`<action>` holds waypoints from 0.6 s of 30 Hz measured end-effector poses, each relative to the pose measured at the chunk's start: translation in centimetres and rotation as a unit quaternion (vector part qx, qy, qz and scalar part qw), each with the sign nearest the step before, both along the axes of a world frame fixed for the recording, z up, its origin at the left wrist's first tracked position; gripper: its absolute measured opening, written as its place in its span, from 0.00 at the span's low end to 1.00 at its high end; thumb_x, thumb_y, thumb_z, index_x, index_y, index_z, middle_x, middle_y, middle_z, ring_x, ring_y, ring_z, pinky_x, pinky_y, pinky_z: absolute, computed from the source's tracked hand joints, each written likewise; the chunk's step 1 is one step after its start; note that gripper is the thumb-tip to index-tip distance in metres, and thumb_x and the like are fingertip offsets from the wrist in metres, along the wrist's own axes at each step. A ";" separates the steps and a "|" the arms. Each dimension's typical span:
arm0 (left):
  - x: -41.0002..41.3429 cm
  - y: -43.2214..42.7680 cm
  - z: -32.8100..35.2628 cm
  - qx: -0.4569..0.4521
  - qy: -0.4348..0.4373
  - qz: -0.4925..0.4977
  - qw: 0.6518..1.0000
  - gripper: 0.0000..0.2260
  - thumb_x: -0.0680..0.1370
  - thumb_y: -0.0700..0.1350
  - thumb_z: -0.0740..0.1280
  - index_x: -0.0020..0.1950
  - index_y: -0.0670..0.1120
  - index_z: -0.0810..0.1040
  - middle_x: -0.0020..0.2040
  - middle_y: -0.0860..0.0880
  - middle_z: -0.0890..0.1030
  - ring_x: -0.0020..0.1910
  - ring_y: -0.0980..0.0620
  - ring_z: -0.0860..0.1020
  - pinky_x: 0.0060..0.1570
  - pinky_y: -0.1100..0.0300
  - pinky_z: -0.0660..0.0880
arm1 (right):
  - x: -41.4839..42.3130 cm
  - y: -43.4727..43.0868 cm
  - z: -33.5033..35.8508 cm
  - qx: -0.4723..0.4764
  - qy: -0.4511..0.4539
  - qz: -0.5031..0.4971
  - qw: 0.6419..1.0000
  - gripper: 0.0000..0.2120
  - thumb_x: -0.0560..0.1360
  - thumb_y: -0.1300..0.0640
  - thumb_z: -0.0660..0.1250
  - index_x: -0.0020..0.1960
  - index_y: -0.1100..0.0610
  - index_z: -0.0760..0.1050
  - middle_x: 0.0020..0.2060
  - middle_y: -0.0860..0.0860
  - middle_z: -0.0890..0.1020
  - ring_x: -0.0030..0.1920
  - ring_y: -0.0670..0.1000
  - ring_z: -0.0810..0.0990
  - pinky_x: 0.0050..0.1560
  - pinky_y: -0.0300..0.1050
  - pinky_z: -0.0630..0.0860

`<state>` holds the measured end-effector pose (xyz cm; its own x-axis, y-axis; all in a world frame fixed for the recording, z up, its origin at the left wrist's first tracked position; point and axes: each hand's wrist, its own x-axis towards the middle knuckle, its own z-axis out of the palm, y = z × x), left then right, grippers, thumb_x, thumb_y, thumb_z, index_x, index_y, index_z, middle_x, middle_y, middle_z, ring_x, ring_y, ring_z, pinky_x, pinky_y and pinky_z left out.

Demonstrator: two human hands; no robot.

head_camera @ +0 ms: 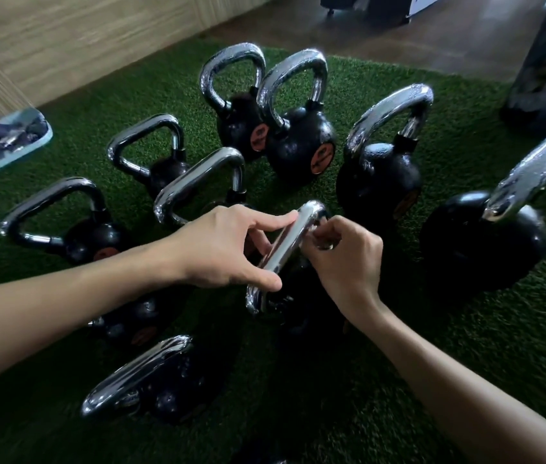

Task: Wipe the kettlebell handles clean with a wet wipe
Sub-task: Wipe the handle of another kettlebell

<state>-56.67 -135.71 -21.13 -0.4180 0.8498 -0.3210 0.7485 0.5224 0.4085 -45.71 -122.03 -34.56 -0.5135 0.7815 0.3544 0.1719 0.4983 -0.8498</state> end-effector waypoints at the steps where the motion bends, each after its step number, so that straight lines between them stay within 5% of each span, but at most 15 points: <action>1: 0.3 0.5 0.1 -0.003 0.005 -0.012 1.000 0.41 0.68 0.56 0.80 0.76 0.70 0.62 0.50 0.61 0.82 0.30 0.71 0.74 0.34 0.72 0.68 | 0.8 0.1 -0.2 -0.004 -0.010 0.008 1.000 0.07 0.69 0.55 0.79 0.37 0.54 0.81 0.33 0.44 0.83 0.34 0.43 0.81 0.39 0.43 0.79; 7: 1.3 2.7 0.6 -0.043 0.024 -0.080 0.996 0.42 0.66 0.56 0.80 0.74 0.74 0.62 0.49 0.63 0.81 0.30 0.68 0.73 0.36 0.64 0.70 | 6.0 2.9 0.8 -0.146 -0.056 0.090 0.984 0.07 0.67 0.53 0.81 0.35 0.49 0.83 0.32 0.43 0.84 0.33 0.41 0.82 0.36 0.35 0.77; 12: 0.6 2.1 1.1 -0.068 0.047 -0.088 0.993 0.42 0.67 0.59 0.80 0.73 0.76 0.59 0.50 0.64 0.79 0.36 0.61 0.72 0.39 0.62 0.74 | 10.0 4.7 2.2 -0.103 -0.090 0.128 0.982 0.09 0.68 0.58 0.81 0.34 0.50 0.82 0.32 0.44 0.84 0.33 0.40 0.82 0.35 0.30 0.74; 18: 1.1 2.0 0.5 -0.045 -0.011 -0.084 0.995 0.40 0.66 0.59 0.80 0.70 0.79 0.61 0.49 0.69 0.80 0.35 0.63 0.71 0.36 0.70 0.70 | 9.7 4.9 5.2 -0.092 0.016 0.102 0.990 0.05 0.69 0.54 0.80 0.39 0.50 0.84 0.35 0.43 0.85 0.33 0.39 0.80 0.35 0.33 0.74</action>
